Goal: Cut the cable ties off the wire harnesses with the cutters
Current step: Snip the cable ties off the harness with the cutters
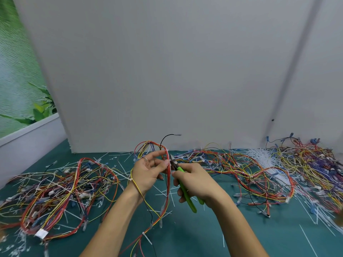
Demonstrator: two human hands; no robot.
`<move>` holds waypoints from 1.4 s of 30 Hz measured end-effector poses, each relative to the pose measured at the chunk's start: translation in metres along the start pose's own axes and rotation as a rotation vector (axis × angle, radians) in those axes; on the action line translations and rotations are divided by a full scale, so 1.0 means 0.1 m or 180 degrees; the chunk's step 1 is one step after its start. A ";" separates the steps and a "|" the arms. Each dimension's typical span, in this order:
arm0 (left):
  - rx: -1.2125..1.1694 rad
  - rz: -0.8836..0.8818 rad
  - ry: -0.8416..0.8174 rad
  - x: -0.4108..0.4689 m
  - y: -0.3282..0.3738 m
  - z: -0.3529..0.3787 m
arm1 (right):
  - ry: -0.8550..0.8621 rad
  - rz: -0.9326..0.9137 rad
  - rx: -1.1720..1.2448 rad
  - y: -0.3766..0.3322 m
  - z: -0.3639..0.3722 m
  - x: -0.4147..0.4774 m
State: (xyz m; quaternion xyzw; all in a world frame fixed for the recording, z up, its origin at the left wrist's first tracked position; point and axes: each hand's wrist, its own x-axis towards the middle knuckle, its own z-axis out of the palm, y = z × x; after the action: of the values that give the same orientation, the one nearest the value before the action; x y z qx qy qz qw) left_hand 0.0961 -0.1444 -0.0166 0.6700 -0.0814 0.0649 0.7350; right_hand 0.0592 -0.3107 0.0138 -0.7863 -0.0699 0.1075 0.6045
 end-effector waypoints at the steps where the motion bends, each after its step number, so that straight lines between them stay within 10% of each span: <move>1: 0.0011 -0.0016 -0.0007 0.00 0.00 0.00 | 0.0019 -0.0005 -0.0008 0.00 0.00 0.00; 42: 0.0343 0.0171 -0.0043 0.02 -0.03 -0.01 | 0.0066 0.0030 -0.0091 -0.03 0.01 -0.04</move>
State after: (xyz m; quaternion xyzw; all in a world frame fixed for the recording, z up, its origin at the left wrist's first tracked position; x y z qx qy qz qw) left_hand 0.0992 -0.1436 -0.0192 0.7066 -0.1007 0.0844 0.6953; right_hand 0.0552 -0.3094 0.0170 -0.7962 -0.0615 0.1012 0.5933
